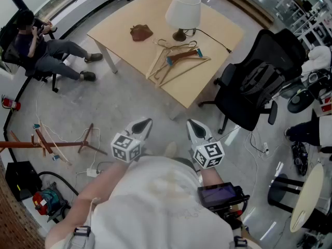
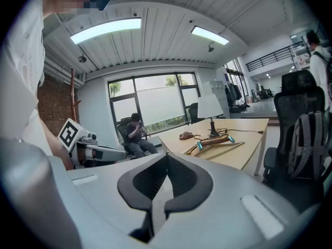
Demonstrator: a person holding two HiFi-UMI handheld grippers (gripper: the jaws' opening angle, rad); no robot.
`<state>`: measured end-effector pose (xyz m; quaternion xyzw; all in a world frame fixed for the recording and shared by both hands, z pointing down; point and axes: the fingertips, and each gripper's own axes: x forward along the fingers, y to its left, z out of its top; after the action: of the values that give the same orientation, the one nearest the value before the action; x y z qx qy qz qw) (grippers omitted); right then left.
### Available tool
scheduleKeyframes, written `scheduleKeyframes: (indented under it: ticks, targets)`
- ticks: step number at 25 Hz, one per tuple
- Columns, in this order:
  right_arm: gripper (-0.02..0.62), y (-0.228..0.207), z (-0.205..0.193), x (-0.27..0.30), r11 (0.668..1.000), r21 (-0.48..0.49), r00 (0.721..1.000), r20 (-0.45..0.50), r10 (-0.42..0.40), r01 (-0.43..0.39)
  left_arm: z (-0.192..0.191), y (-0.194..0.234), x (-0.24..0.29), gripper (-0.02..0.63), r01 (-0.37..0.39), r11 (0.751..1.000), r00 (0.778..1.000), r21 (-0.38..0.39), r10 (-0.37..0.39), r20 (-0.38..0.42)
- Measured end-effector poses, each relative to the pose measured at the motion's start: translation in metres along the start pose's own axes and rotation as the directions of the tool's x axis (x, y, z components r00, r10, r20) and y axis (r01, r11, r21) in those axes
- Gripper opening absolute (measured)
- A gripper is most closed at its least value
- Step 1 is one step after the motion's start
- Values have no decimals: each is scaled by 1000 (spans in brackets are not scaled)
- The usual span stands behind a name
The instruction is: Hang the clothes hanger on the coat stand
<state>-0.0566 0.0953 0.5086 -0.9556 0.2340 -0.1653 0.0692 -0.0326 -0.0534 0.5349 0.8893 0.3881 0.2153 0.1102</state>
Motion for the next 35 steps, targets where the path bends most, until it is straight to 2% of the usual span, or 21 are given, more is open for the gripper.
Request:
scheduleKeyframes:
  ticks: [10,17,24,31,35]
  targets:
    - [14,9,1,-23,998,-39,998,17,-55,56,-13,-8,-18,2,15,1000,1000,-7,-15,-3]
    - [13,-6,0,-17,1000,-8,999,18,-26,26,-20,-14,-10,2,-13,1000,1000,-2,13,-24]
    - [14,-60,-6,-21,1000,19,1000,-18,4,-4,-25,-24,25,2,-82,996,995,-20,81,-57]
    - [13,-124,3,-32,998,26,999,5,52,-52,-12,-60,93,2,-92,994,992,63,97,-81]
    - [13,-153,5,-34,996,22,996,0,84,-84,-6,-76,123,2,-112,990,988,86,120,-93]
